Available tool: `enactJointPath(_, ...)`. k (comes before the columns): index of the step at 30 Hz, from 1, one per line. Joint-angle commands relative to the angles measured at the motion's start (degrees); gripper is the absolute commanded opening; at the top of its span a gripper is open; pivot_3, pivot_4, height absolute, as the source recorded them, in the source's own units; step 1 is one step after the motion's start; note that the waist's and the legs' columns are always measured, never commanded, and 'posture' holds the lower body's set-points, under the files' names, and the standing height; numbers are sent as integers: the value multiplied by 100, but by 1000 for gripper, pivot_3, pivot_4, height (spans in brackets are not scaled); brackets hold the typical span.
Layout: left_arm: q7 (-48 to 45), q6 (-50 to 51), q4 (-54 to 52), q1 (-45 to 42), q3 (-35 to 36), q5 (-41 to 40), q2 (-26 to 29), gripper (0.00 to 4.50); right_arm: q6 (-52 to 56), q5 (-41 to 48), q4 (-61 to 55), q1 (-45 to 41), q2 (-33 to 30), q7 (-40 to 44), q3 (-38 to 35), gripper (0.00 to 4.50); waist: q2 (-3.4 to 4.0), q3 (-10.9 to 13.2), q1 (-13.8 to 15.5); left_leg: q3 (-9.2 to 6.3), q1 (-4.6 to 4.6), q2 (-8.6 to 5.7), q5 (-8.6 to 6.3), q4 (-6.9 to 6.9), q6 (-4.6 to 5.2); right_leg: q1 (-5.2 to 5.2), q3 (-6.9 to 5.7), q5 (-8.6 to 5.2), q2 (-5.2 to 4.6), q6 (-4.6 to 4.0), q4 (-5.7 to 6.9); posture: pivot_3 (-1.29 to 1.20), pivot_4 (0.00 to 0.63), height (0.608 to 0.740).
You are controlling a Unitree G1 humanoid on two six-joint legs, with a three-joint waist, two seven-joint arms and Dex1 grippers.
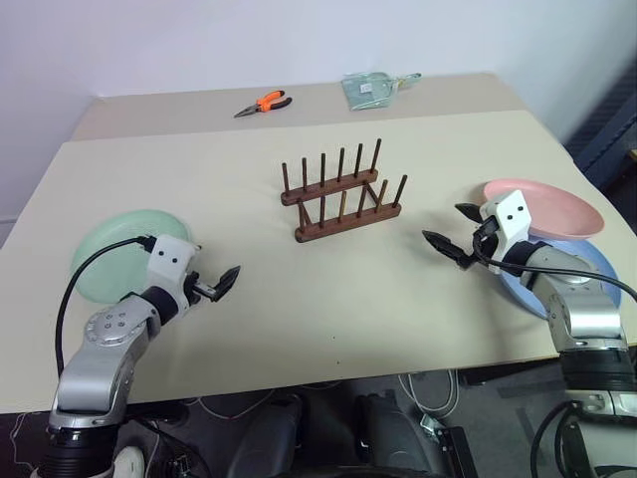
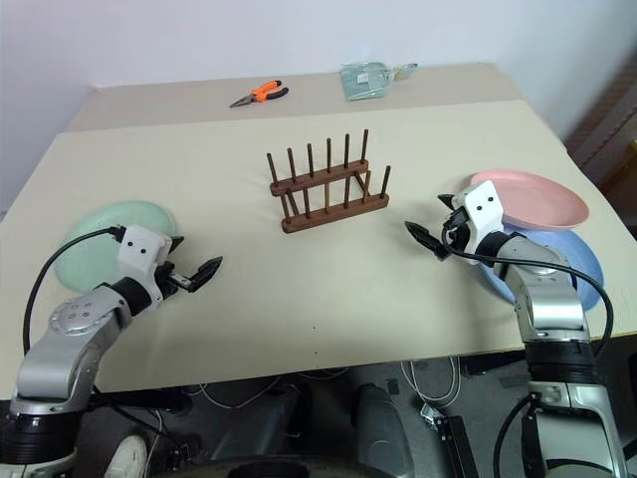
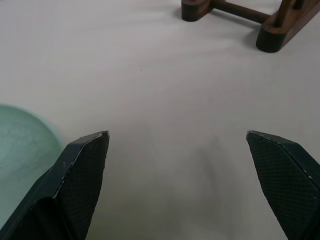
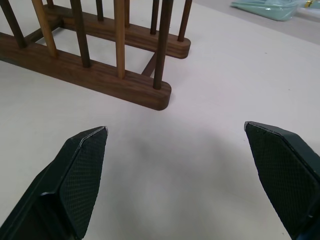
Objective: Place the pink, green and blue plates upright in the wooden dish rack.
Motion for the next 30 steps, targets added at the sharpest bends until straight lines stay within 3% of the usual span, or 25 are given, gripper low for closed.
enactJointPath(1, 87, -73, -98, -106, -80, 60, -60, 4500, -269, -149, 16, -245, 29, -16, 93, 4474, 0, 0, 1, 0, 0, 0, 0, 0, 0, 0, 0, 0, 0, 0, 0, 0, 150, 727)
enactJointPath(7, 116, -72, -149, -185, -255, 50, -234, 4500, -258, -56, 259, -471, 151, 143, 153, 4474, -1, 0, 4, 1, 0, 0, 0, 0, 0, 0, 0, 0, 0, 0, 0, 0, 150, 727)
enactJointPath(11, -240, -196, 407, -728, -784, 137, -264, 4500, -146, -128, -80, -312, 200, 196, 284, 4474, -1, 0, 27, 0, 0, 0, 0, 3, 0, 3, -2, 0, 0, 0, 0, 0, 150, 727)
enactJointPath(17, -954, -798, 2631, -2372, -1751, 578, -583, 4500, 87, -159, -937, 173, 366, -194, 287, 4474, 0, -1, 20, -2, -1, -2, 1, 9, 1, 4, -6, 1, 0, 2, 0, 0, 150, 727)
enactJointPath(24, -1626, -1783, 5334, -3965, -2123, 955, -1189, 4500, 507, -126, -1989, 899, 466, -687, 86, 4474, -3, -2, 2, -6, -5, -6, 4, 16, 10, 6, -11, 2, -4, 4, 1, 0, 150, 727)
enactJointPath(27, -1728, -2103, 6175, -4403, -2102, 1029, -1517, 3635, 569, -182, -2311, 1276, 434, -839, -34, 4500, -4, -3, 15, -7, -5, -6, 2, 16, 14, 5, -11, 1, -3, 5, 1, 0, 150, 727)
enactJointPath(30, -1910, -2362, 6365, -4436, -2088, 1101, -1551, 2125, 621, -190, -2414, 1343, 421, -924, -58, 4500, -5, -3, 10, -6, -5, -6, 1, 21, 15, 8, -11, 2, -4, 7, 1, 0, 150, 727)
